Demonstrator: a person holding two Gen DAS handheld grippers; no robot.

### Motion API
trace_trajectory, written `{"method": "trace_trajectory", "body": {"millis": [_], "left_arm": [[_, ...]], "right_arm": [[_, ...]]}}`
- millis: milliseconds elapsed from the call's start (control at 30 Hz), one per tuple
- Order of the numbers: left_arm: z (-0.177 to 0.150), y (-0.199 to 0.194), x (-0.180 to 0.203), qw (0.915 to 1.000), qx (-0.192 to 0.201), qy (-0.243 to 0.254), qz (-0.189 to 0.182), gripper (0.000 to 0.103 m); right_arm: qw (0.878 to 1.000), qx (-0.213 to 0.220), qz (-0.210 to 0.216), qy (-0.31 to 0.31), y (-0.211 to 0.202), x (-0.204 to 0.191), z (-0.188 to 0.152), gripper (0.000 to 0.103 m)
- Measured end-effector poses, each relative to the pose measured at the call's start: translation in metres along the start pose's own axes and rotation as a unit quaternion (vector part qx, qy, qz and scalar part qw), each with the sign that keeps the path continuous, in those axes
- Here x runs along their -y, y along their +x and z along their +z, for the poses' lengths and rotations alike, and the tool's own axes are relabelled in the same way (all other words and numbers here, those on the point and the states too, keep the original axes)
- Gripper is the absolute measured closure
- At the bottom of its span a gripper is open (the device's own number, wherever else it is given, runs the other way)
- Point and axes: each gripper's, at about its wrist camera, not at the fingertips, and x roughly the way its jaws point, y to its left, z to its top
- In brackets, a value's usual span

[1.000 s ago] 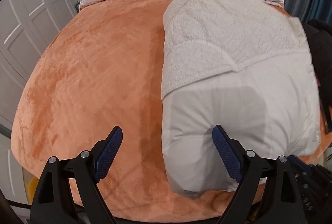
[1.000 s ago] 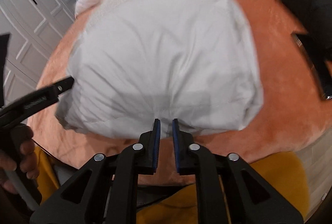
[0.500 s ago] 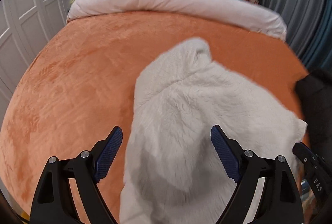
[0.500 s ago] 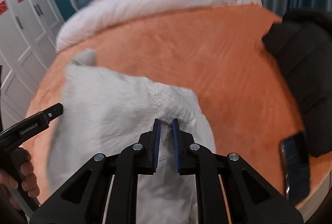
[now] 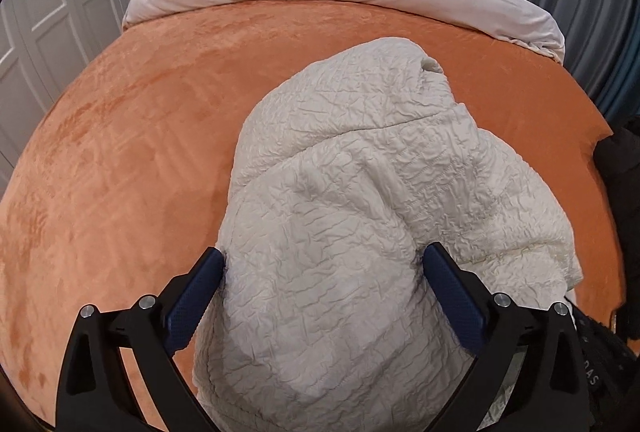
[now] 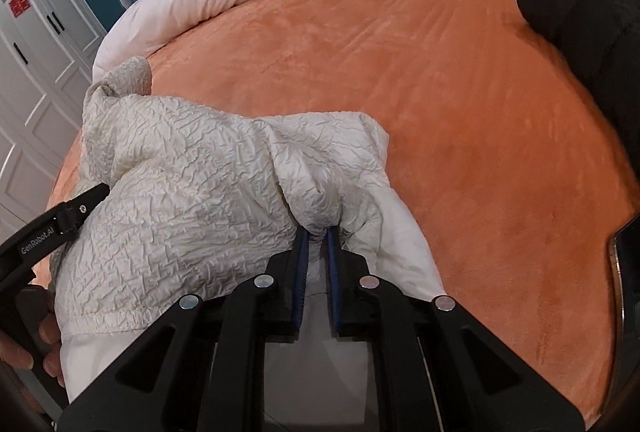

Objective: Fold large clothes

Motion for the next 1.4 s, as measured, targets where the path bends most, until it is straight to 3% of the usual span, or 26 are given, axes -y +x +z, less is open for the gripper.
{"method": "trace_trajectory", "body": {"millis": [100,167,200,233,333,400,533,667,767,800,833,867,933,1000,1133,1267,1367,1400], "left_arm": [[-0.002,-0.020,-0.010,0.9999,0.011,0.000,-0.013,0.005],[-0.009,-0.037,-0.025,0.9992,0.004,-0.012,-0.038,0.005],[-0.016,-0.048,-0.038,0.9975,-0.004,-0.029,-0.065,0.005],[-0.021,-0.055,-0.049,0.9952,-0.011,-0.042,-0.087,0.005],[-0.046,-0.063,-0.083,0.9798,-0.046,-0.094,-0.170,0.005],[-0.061,-0.054,-0.093,0.9694,-0.079,-0.112,-0.204,0.005],[-0.077,-0.034,-0.103,0.9489,-0.105,-0.165,-0.248,0.005],[-0.071,-0.019,-0.098,0.9443,-0.100,-0.171,-0.263,0.005],[-0.064,0.000,-0.097,0.9303,-0.120,-0.188,-0.291,0.005],[-0.061,0.002,-0.097,0.9290,-0.124,-0.189,-0.293,0.005],[-0.056,-0.001,-0.095,0.9312,-0.122,-0.183,-0.291,0.006],[-0.053,-0.005,-0.092,0.9350,-0.114,-0.173,-0.287,0.013],[-0.044,-0.020,-0.087,0.9478,-0.087,-0.138,-0.274,0.022],[-0.033,-0.033,-0.090,0.9548,-0.063,-0.110,-0.269,0.030],[-0.009,-0.065,-0.109,0.9663,-0.005,-0.060,-0.250,0.033],[0.014,-0.092,-0.160,0.9707,0.051,-0.046,-0.230,0.034],[0.022,-0.083,-0.200,0.9776,0.063,-0.054,-0.194,0.033],[0.023,-0.073,-0.208,0.9799,0.058,-0.057,-0.182,0.028]], "right_arm": [[1.000,0.026,-0.001,0.009,-0.036,-0.004,-0.002,0.089],[0.999,0.040,0.026,0.014,-0.066,-0.003,-0.012,0.057],[0.999,0.044,0.025,0.017,-0.076,0.000,-0.017,0.028],[0.998,0.047,0.026,0.019,-0.085,0.004,-0.025,0.021],[0.998,0.009,0.046,0.038,-0.087,0.019,-0.044,0.021],[0.995,-0.023,0.069,0.074,-0.074,0.033,-0.055,0.021],[0.976,-0.061,0.139,0.154,-0.047,0.053,-0.067,0.016],[0.960,-0.083,0.189,0.190,-0.019,0.056,-0.069,0.011],[0.957,-0.083,0.207,0.188,-0.005,0.048,-0.062,0.011],[0.955,-0.087,0.214,0.186,-0.003,0.045,-0.060,0.016],[0.952,-0.090,0.229,0.185,-0.001,0.041,-0.059,0.032],[0.947,-0.091,0.245,0.186,-0.001,0.036,-0.058,0.039],[0.952,-0.074,0.248,0.163,-0.010,0.021,-0.053,0.065],[0.960,-0.049,0.240,0.131,-0.024,-0.003,-0.049,0.073],[0.971,-0.009,0.231,0.061,-0.040,-0.064,-0.038,0.075],[0.966,0.020,0.255,0.027,-0.041,-0.118,-0.024,0.076],[0.963,0.006,0.269,0.013,-0.012,-0.159,-0.015,0.073],[0.965,-0.016,0.260,0.014,0.010,-0.174,-0.013,0.067]]}}
